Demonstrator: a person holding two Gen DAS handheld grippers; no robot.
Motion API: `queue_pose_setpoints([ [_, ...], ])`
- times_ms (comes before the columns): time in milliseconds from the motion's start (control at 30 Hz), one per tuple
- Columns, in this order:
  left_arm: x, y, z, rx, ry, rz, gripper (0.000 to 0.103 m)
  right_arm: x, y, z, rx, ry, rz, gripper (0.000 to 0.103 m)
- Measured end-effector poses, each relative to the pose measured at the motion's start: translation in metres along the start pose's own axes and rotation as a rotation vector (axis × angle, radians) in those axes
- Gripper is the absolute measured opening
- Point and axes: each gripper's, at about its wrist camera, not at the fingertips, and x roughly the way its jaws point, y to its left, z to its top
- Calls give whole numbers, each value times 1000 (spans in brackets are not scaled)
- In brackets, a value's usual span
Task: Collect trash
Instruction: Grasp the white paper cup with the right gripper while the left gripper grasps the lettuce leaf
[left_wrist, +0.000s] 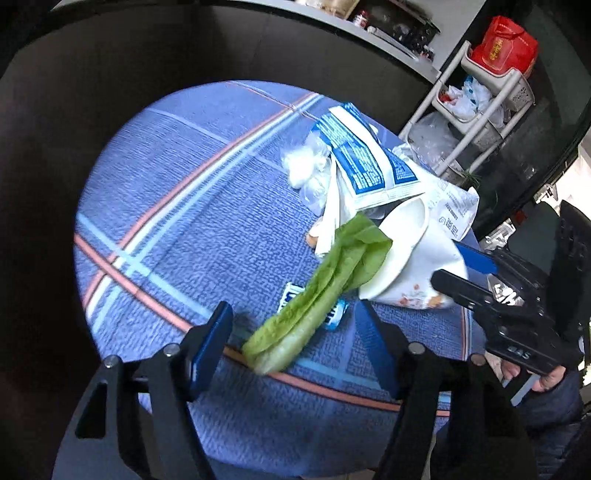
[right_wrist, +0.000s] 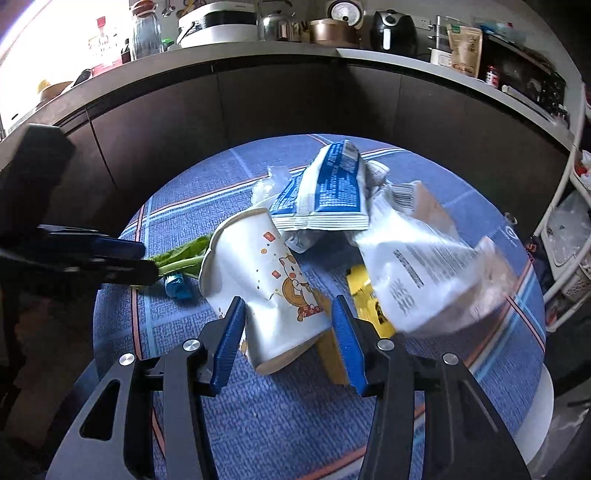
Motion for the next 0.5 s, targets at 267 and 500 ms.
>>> queue_pose_setpoints([
  [267,11,-11,4,49,62,-14,21,-29,-13,-2,72,-95,-60,45],
  [500,-36,-33,7,64,-46,2,10,-66,-19,-7,119,-173,-85,45],
])
